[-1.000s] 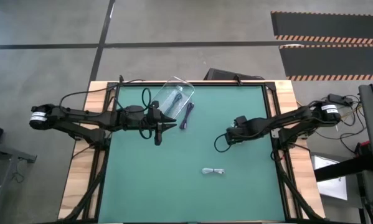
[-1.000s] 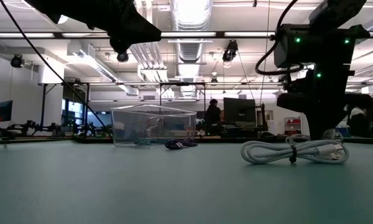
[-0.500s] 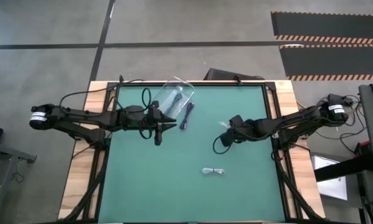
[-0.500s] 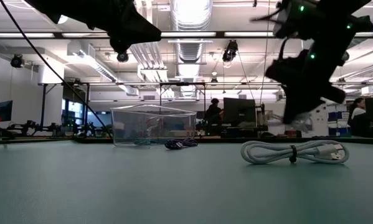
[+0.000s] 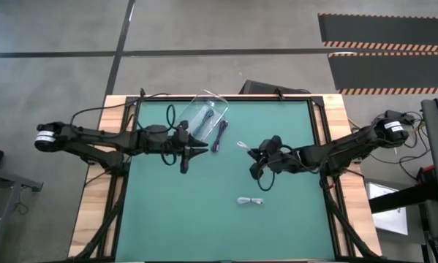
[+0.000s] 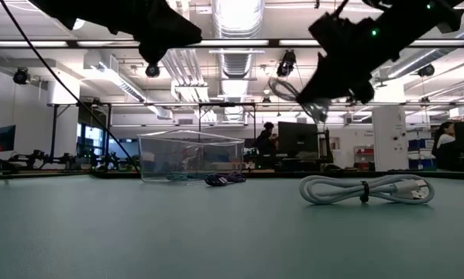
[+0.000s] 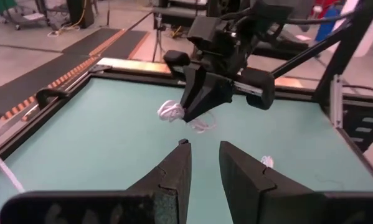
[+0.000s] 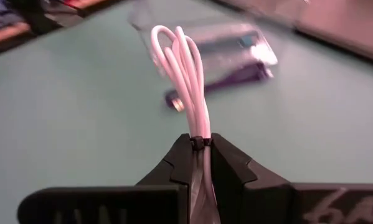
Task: Pick and place USB-C Cables
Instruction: Put the white USB cable into the transparent bin
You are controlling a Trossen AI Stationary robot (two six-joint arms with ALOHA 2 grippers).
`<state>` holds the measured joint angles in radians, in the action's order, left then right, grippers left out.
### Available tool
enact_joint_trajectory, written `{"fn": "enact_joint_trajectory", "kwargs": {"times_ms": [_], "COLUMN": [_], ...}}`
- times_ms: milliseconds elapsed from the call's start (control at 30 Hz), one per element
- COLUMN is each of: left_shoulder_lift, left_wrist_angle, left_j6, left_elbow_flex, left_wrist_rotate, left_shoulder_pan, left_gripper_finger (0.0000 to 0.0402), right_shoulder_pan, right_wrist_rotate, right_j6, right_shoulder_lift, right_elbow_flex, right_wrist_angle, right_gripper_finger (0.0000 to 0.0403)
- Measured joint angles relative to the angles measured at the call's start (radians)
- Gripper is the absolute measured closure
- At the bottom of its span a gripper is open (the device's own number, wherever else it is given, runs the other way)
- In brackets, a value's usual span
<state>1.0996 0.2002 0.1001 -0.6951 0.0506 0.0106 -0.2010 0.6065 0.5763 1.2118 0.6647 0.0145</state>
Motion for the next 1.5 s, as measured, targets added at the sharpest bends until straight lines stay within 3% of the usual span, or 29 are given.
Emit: {"fn": "enact_joint_trajectory", "kwargs": {"times_ms": [167,367,533,900,1167,1500], "left_shoulder_lift": [0.0,0.0,0.007,0.205,0.333,0.428], "left_wrist_angle": [0.055,0.242,0.278,0.578,0.755,0.912], "left_j6": [-0.002,-0.002,-0.002,-0.002,0.025,0.077], "left_elbow_flex": [0.012,0.066,0.069,0.047,0.019,0.02], "left_wrist_rotate": [-0.005,-0.049,-0.059,-0.064,-0.064,-0.064], "left_shoulder_pan": [-0.019,-0.028,-0.036,-0.087,-0.111,-0.124], "left_gripper_finger": [0.0335,0.0335,0.0335,0.0335,0.0335,0.0335], "right_shoulder_pan": [-0.048,-0.111,-0.149,-0.168,-0.167,-0.167], "right_wrist_rotate": [0.0,0.0,-0.001,-0.066,-0.147,-0.196], "right_j6": [-0.167,-0.321,-0.43,-0.617,-0.748,-0.801], "right_shoulder_lift": [0.0,0.0,0.0,0.0,-0.043,-0.098], "right_elbow_flex": [-0.013,-0.049,-0.089,-0.229,-0.236,-0.252], "right_wrist_angle": [0.175,0.372,0.51,0.836,0.883,0.881], "right_gripper_finger": [0.0378,0.0378,0.0378,0.0378,0.0378,0.0378]}}
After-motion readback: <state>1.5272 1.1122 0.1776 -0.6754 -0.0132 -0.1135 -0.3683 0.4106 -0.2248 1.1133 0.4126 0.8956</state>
